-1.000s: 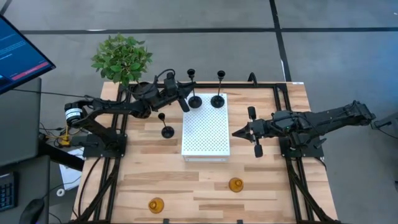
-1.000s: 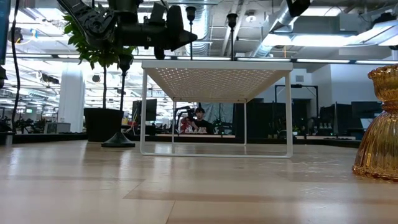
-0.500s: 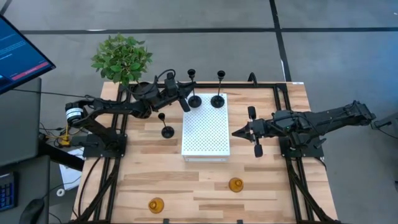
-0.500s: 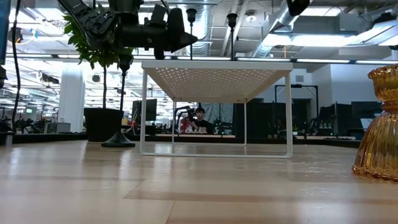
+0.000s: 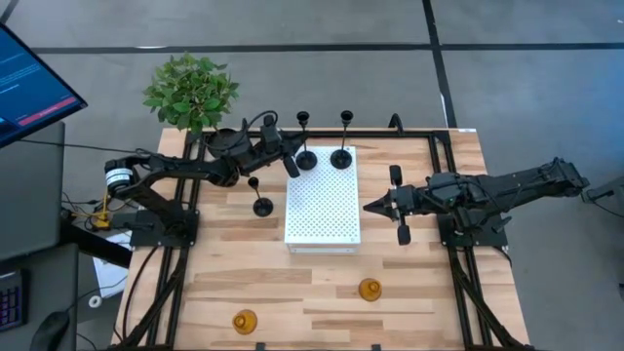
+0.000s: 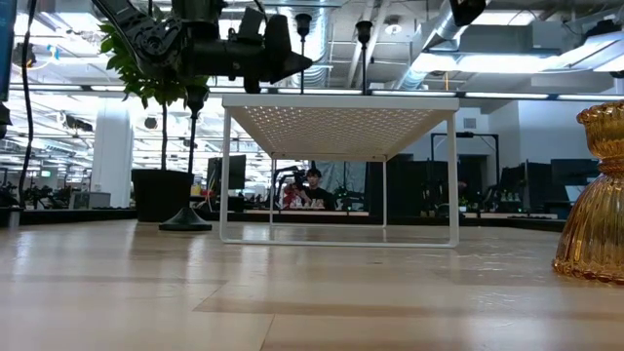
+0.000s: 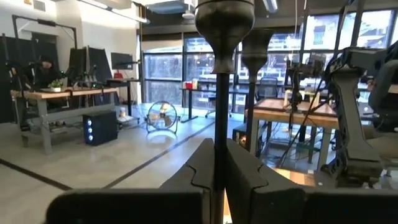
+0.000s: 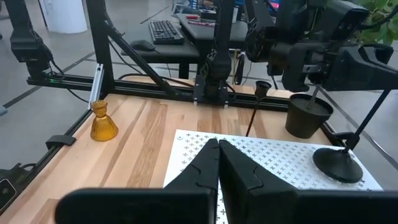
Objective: Pick & Place candle stick holders
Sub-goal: Put the right black candle holder on the shelf, then put the black candle holder on the shelf
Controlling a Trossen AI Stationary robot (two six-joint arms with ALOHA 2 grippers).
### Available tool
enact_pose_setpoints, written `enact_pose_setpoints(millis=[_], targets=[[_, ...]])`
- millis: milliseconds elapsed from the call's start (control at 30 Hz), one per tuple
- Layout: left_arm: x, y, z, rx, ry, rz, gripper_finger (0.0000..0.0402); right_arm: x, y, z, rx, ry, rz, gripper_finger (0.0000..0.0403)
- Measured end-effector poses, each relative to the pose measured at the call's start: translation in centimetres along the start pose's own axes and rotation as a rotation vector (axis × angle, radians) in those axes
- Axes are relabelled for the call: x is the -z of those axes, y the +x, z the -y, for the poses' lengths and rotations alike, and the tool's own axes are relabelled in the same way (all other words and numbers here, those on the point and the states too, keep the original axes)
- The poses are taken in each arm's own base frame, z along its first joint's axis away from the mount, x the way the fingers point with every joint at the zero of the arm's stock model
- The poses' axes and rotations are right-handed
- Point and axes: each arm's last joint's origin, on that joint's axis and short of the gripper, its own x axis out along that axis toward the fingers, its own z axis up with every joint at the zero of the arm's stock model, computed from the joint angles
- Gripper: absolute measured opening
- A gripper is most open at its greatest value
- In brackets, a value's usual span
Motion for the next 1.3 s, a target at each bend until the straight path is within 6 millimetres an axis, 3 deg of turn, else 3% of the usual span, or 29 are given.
enact_pose_setpoints(millis=[333,900,1100,1300], targets=[[0.8,0.4,0.0,0.0,0.0,0.01,0.0021,0.0,0.0,0.0,-0.001,-0.001,-0.004,0.0],[0.8,0.3,0.0,-0.001,0.0,0.012,0.0106,0.2,0.0,0.0,-0.002,-0.003,-0.022,0.0],[-0.5,0.0,0.0,-0.002,0.025,0.052,0.014,0.2,0.0,0.0,-0.002,-0.003,-0.024,0.0],[-2.1,-0.8,-0.1,-0.001,0.052,0.039,0.0147,0.3,0.0,0.0,-0.002,-0.002,-0.03,0.0]])
